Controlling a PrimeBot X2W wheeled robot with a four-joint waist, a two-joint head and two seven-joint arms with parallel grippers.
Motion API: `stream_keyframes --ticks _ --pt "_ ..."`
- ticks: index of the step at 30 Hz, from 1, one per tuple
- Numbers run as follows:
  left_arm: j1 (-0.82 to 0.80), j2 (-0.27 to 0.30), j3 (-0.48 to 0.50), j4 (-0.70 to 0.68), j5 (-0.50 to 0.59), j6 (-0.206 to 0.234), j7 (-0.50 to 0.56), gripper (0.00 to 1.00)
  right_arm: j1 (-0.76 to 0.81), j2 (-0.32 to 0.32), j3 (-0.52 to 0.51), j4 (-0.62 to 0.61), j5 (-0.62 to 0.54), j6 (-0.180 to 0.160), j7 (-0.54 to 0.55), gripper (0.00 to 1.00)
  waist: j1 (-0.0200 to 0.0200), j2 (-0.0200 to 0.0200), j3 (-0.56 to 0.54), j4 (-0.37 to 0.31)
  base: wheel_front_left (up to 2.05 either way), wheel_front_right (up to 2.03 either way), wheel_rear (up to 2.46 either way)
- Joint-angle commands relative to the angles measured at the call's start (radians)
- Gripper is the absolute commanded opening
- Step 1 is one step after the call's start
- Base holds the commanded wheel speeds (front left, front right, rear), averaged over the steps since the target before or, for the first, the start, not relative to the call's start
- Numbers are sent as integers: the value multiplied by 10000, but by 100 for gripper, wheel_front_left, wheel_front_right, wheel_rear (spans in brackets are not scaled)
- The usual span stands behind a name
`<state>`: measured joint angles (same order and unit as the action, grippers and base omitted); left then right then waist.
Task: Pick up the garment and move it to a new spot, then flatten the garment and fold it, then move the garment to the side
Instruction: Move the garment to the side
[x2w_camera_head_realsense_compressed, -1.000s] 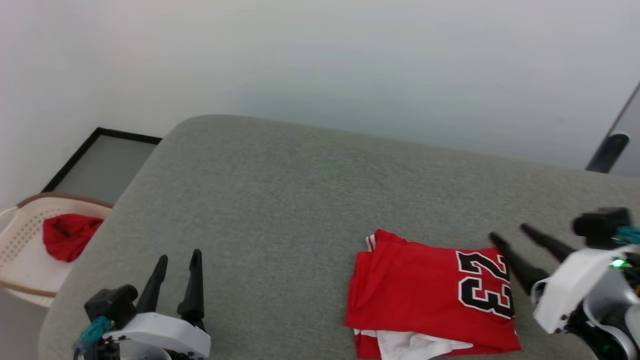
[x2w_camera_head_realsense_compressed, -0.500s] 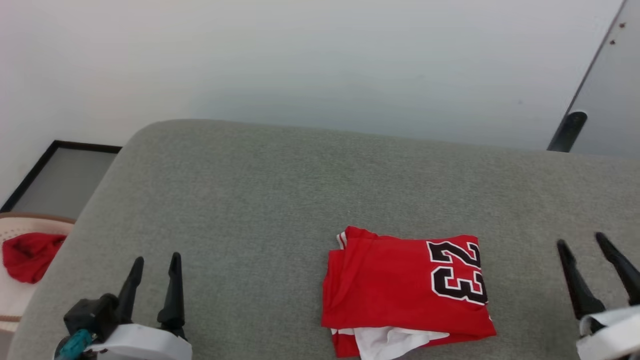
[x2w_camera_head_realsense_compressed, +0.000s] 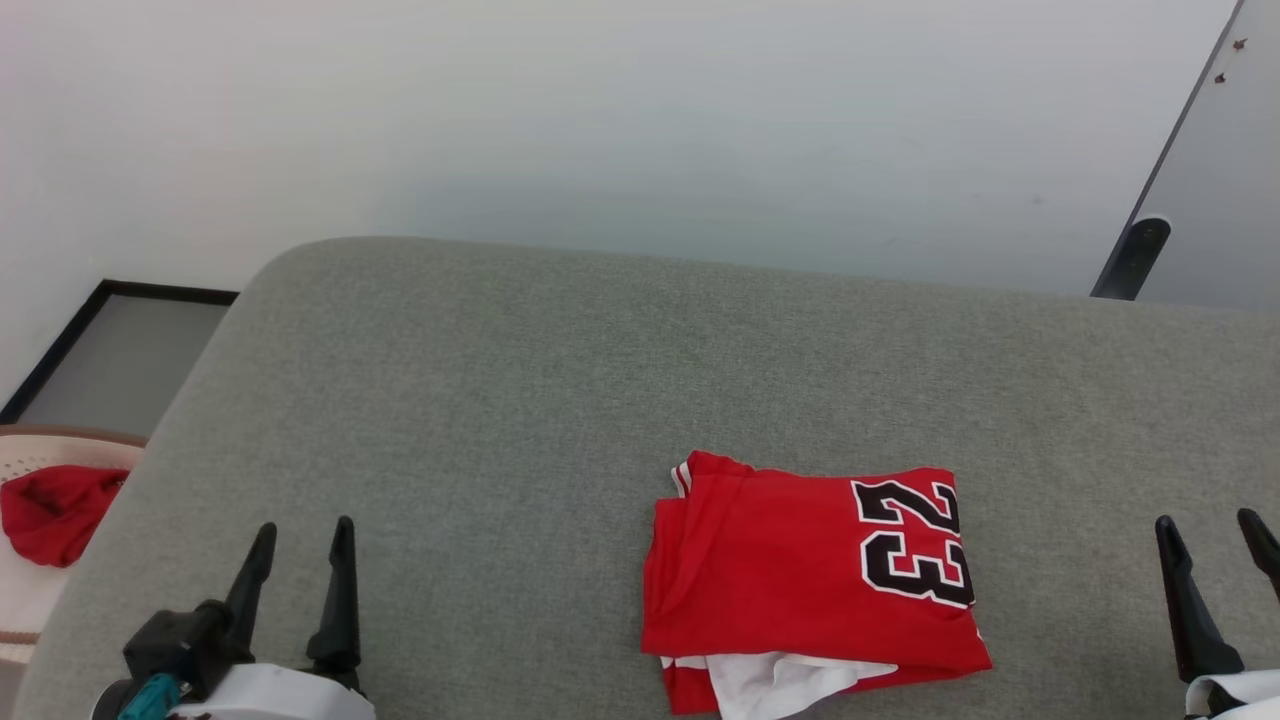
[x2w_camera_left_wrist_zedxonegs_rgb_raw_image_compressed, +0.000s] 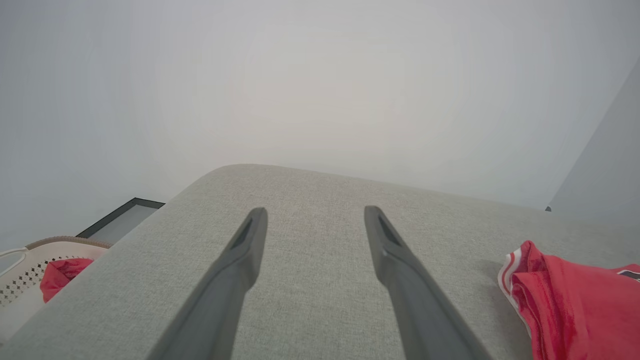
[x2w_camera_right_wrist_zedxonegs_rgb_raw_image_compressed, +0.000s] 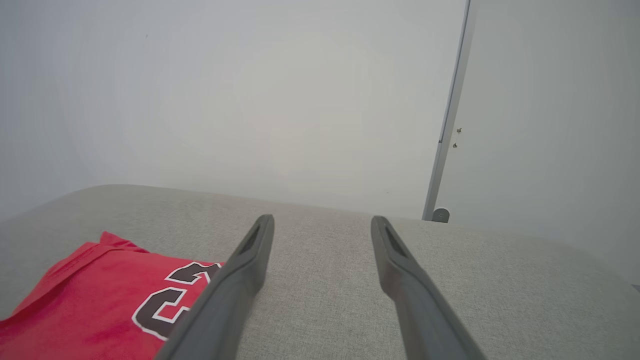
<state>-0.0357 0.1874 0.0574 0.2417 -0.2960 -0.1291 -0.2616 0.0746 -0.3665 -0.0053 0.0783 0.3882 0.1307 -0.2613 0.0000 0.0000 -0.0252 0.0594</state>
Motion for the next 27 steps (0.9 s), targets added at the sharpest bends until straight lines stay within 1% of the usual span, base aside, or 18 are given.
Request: stream_keyframes --ticks 1,6,10,12,14,16,18,20,21,23,27 --pt "-11 -19 -31 -19 38 -26 -34 100 109 62 -88 -48 -102 -1 -41 100 0 0 -3 33 0 0 0" --pt "-207 -5 -104 11 -1 -26 -34 100 130 36 205 -134 -157 -1 -43 100 0 0 -15 287 0 0 0" --pt "-258 4 23 78 34 -26 -34 100 -15 -9 617 -28 -28 -1 66 100 0 0 -68 746 0 0 0" --pt "-222 -27 243 95 8 -26 -34 100 -155 -23 866 65 117 -1 168 100 0 0 -101 984 0 0 0" --pt "-168 -63 435 107 -48 -26 -34 100 -238 -80 1043 210 192 -1 372 100 0 0 -136 1224 0 0 0" --pt "-124 -63 589 124 -128 -26 -34 100 -300 -148 1164 385 337 -1 816 100 0 0 -144 1428 0 0 0" --pt "-93 -59 567 136 -183 -26 -34 100 -493 -248 1148 629 566 -1 1577 100 0 0 -150 1607 0 0 0" --pt "-64 -72 514 157 -219 -26 -34 100 -697 -400 1286 724 583 0 2558 100 0 0 -141 1746 0 0 0" --pt "-51 -98 477 168 -234 -26 -34 100 -799 -380 1171 811 689 -4 3079 100 0 0 -129 1797 0 0 0" --pt "-27 -146 338 200 -275 -26 -34 100 -990 -527 1274 862 540 -3 4279 100 0 0 -105 1894 0 0 0" --pt "-58 -277 119 284 -318 -26 -34 100 -1463 -390 1048 1065 578 -3 6665 100 0 0 -4 2061 0 0 0"
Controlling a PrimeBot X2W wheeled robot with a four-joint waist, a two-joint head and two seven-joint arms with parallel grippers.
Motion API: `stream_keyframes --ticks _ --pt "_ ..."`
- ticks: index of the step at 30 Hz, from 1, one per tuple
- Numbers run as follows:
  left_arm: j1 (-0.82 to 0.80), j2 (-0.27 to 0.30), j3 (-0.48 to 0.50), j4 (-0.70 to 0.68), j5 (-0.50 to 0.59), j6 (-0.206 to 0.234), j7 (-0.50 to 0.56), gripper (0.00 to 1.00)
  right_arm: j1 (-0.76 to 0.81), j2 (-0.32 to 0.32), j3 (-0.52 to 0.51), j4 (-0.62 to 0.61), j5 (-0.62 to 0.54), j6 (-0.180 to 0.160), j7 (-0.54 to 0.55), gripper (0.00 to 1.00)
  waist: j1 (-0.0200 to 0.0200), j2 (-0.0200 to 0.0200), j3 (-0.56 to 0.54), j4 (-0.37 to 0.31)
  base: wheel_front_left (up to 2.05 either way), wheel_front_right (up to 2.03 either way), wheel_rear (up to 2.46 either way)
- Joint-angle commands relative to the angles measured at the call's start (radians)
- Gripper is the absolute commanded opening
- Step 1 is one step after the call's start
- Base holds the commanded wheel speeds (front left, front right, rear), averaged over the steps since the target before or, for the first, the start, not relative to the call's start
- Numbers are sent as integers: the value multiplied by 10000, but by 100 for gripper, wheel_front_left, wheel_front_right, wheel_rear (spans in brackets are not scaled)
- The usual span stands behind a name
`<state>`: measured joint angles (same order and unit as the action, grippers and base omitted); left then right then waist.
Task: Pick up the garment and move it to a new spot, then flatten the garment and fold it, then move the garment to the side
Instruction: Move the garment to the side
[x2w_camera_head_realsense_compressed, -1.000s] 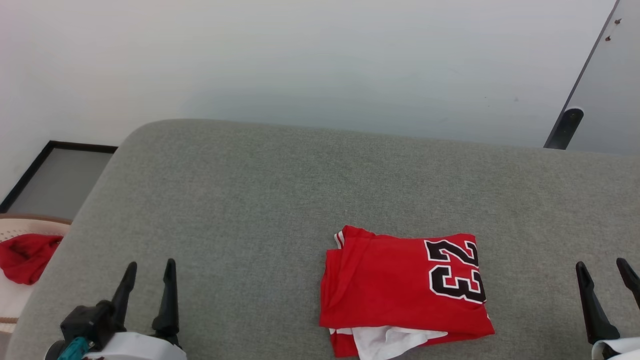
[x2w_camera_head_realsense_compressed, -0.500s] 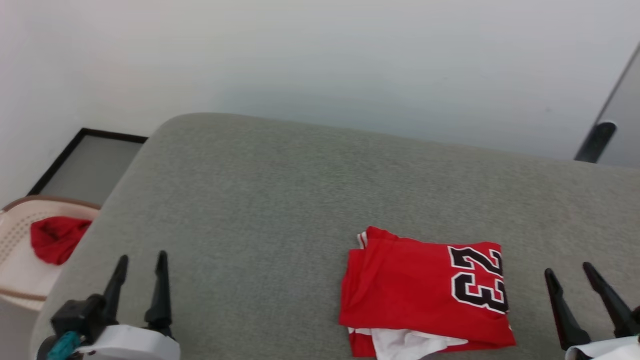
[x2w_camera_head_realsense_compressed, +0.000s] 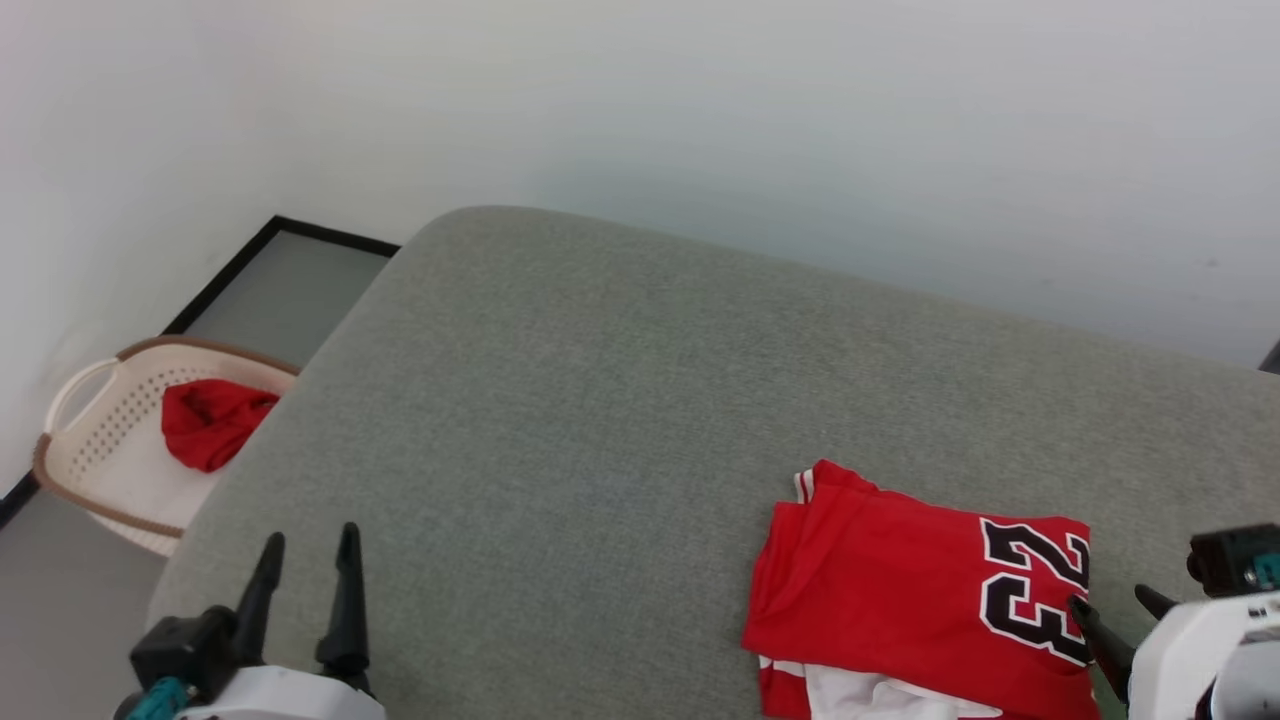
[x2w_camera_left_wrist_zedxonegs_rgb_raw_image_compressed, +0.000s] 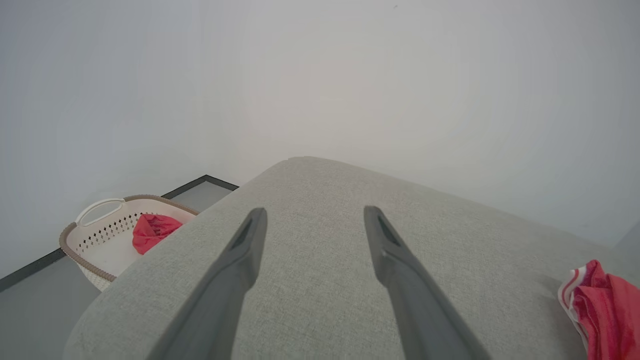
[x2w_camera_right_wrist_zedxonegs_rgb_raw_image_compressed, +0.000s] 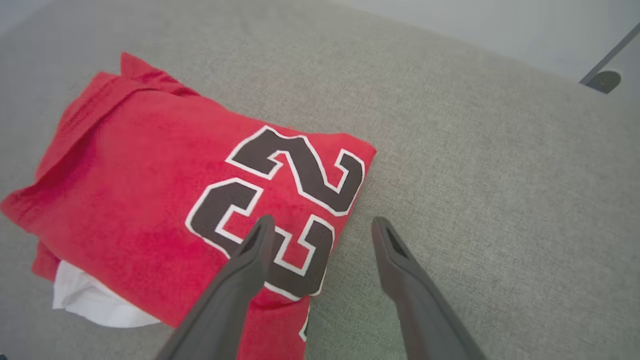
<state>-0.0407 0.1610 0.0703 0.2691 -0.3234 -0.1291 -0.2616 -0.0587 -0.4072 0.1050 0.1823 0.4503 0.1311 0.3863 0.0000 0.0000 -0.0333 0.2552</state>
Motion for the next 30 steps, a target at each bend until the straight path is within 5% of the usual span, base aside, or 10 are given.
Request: stream_keyframes --ticks 1,8,17,19,30 --pt "-55 -71 -86 23 -60 -26 -34 100 -220 65 -140 47 -124 -7 662 100 0 0 125 156 0 0 0" --pt "-455 -365 -612 229 -249 -26 -34 100 -587 581 -1085 658 -786 -8 3000 100 0 0 556 707 0 0 0" --pt "-677 -505 -811 408 -467 -27 -34 100 -1034 1143 -1380 1349 -783 -4 3615 100 0 0 1014 1097 0 0 0" --pt "-758 -530 -839 409 -484 -27 -34 100 -1130 1135 -1315 1559 -710 -2 3806 5 0 0 1100 1146 0 0 0" --pt "-851 -611 -594 151 -249 -27 -34 100 -1842 220 -1268 1409 352 -13 4663 0 0 0 1322 994 0 0 0"
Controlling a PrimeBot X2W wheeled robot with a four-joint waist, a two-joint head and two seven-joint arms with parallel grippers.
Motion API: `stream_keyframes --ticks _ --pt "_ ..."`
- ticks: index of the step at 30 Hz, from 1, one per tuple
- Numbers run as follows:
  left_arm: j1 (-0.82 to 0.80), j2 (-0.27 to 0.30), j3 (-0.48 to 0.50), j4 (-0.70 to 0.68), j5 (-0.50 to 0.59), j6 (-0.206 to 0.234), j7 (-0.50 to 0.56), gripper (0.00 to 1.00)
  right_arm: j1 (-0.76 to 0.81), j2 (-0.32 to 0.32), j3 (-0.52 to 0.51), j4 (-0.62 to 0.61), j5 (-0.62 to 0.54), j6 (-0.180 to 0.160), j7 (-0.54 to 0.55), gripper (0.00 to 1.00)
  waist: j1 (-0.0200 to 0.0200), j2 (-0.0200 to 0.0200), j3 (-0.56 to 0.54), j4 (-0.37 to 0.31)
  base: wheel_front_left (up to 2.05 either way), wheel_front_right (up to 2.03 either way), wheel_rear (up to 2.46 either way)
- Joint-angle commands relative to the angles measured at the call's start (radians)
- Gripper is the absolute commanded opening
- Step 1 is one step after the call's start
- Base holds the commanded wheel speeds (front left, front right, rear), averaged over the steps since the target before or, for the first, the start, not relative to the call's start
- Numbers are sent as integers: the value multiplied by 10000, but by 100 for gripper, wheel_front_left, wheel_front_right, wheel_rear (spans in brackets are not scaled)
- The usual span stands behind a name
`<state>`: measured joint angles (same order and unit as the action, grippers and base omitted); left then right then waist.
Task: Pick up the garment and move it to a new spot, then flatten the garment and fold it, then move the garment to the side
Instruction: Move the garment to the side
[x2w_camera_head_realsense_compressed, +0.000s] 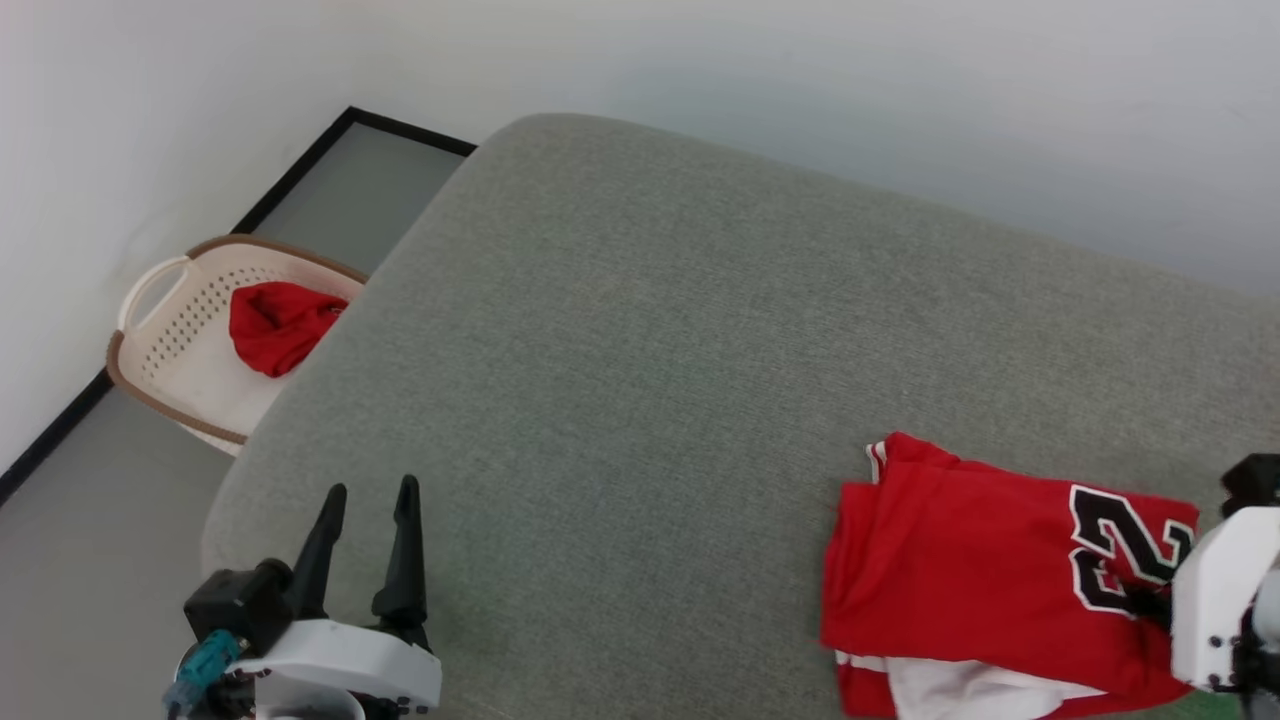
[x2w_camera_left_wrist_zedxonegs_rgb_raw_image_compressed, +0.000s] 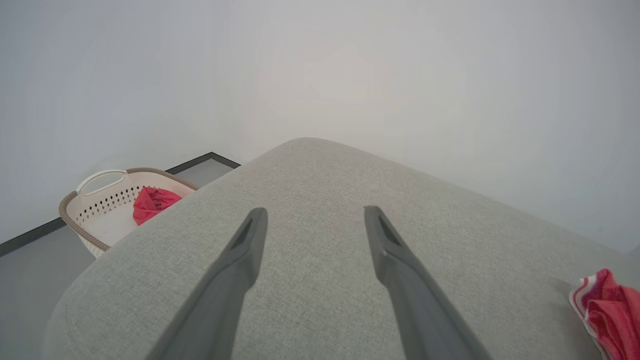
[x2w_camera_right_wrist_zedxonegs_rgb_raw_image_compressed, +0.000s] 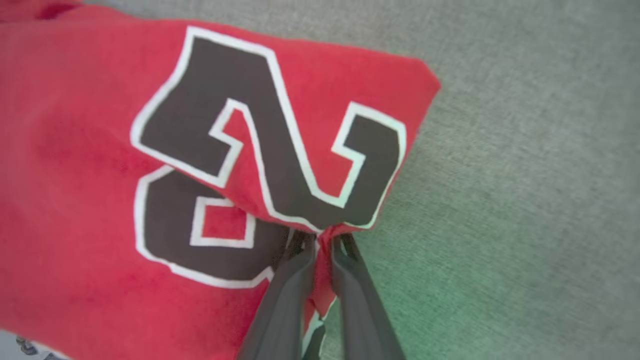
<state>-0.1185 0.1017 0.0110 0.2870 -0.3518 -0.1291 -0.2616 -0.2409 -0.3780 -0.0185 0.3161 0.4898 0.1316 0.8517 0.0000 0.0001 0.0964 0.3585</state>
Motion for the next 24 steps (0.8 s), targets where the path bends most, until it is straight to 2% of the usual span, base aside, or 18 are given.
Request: stream_keyframes --ticks 1,11,24 --pt "-94 -39 21 -39 52 -27 -34 100 -69 -138 -80 6 40 -19 19 0 0 -1 34 -66 0 0 0" --pt "-334 11 -130 -202 200 -27 -34 100 -590 -1050 -540 -159 328 -17 -184 0 0 -1 230 -661 0 0 0" --pt "-857 210 -249 -427 191 -27 -34 100 -1375 -3149 -421 30 612 -17 -813 0 0 -1 961 -1912 0 0 0"
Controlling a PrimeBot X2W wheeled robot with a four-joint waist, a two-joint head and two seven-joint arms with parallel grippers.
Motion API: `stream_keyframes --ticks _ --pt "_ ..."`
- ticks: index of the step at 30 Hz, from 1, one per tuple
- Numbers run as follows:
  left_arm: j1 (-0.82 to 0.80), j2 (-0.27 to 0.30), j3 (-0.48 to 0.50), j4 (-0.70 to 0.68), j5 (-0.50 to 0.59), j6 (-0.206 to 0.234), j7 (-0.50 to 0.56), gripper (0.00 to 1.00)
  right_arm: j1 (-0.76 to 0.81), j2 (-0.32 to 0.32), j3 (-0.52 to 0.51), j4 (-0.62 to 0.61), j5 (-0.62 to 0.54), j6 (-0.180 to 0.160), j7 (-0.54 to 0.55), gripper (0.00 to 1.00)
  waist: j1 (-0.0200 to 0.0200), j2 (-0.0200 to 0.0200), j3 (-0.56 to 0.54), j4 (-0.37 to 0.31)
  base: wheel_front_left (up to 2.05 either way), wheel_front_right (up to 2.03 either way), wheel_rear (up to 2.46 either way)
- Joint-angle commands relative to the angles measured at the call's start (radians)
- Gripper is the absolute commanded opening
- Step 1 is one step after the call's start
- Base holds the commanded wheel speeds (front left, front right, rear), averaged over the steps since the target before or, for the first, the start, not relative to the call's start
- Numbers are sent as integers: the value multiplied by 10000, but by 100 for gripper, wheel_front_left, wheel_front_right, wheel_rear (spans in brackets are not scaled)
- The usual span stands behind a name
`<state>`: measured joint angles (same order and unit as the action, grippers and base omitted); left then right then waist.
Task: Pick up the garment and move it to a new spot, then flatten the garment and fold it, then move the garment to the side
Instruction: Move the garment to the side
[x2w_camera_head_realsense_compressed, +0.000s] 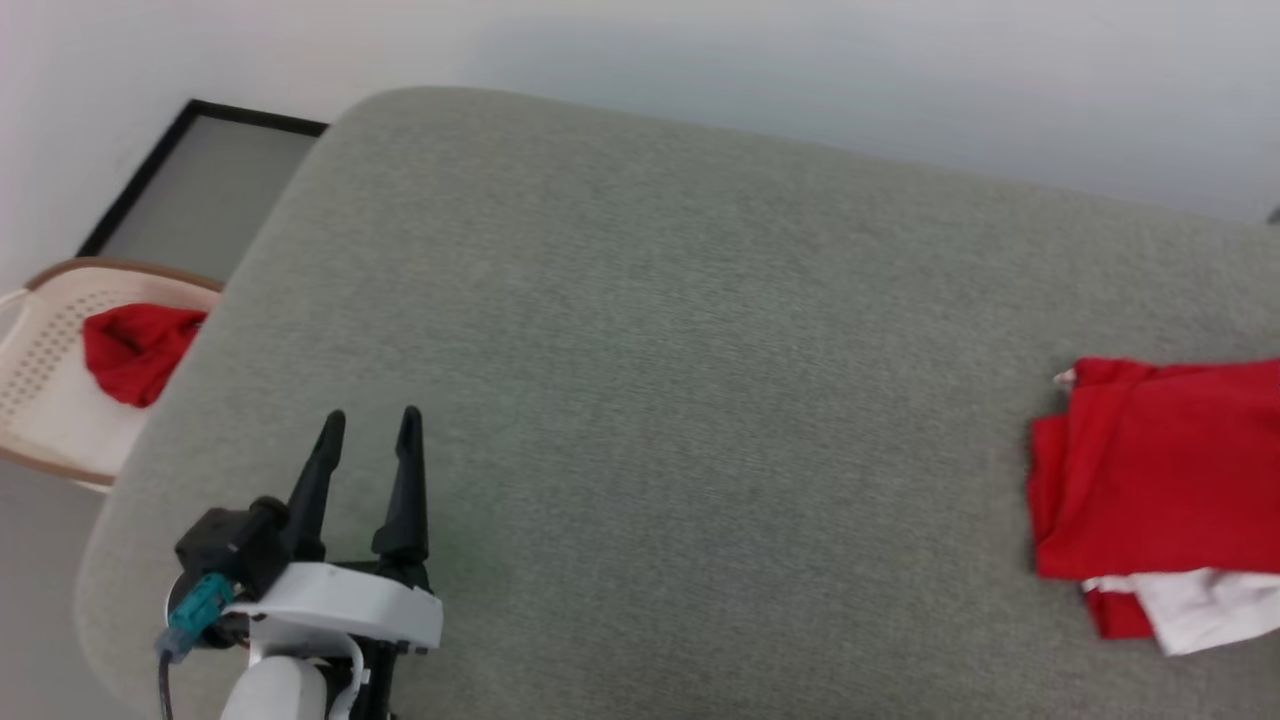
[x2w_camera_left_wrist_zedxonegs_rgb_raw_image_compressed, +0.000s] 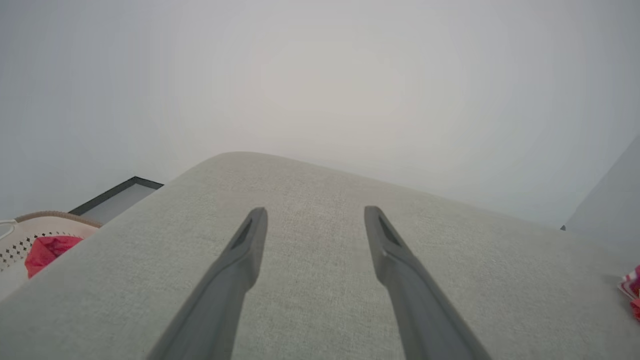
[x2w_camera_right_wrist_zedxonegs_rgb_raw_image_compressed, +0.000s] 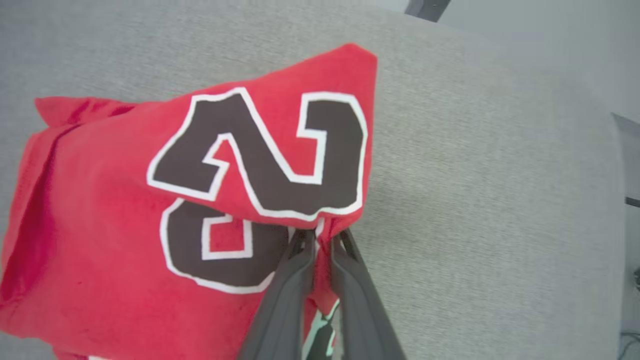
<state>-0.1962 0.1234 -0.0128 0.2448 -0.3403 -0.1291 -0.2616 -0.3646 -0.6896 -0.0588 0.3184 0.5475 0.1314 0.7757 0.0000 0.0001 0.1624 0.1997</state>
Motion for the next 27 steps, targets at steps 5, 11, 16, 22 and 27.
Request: stream_keyframes --ticks 5,11,16,22,27 --pt "-416 61 -229 -57 113 -27 -34 100 -496 -891 283 148 183 -15 -678 0 0 -1 720 -734 0 0 0" --pt "-847 195 -408 -139 64 -27 -34 100 -1086 -2008 898 375 181 -15 -1384 0 0 -1 1328 -1126 0 0 0" --pt "-1164 259 -565 -250 52 -27 -34 100 -1621 -3084 1573 522 32 -15 -1864 0 0 -1 1867 -1328 0 0 0" --pt "-1351 254 -673 -284 64 -27 -35 100 -1878 -4091 2420 781 -581 -15 -2266 0 0 -1 2225 -1341 0 0 0" --pt "-1492 281 -790 -273 1 -27 -35 100 -2205 -4543 3183 1140 -1135 -15 -2481 0 0 -1 2378 -1232 0 0 0"
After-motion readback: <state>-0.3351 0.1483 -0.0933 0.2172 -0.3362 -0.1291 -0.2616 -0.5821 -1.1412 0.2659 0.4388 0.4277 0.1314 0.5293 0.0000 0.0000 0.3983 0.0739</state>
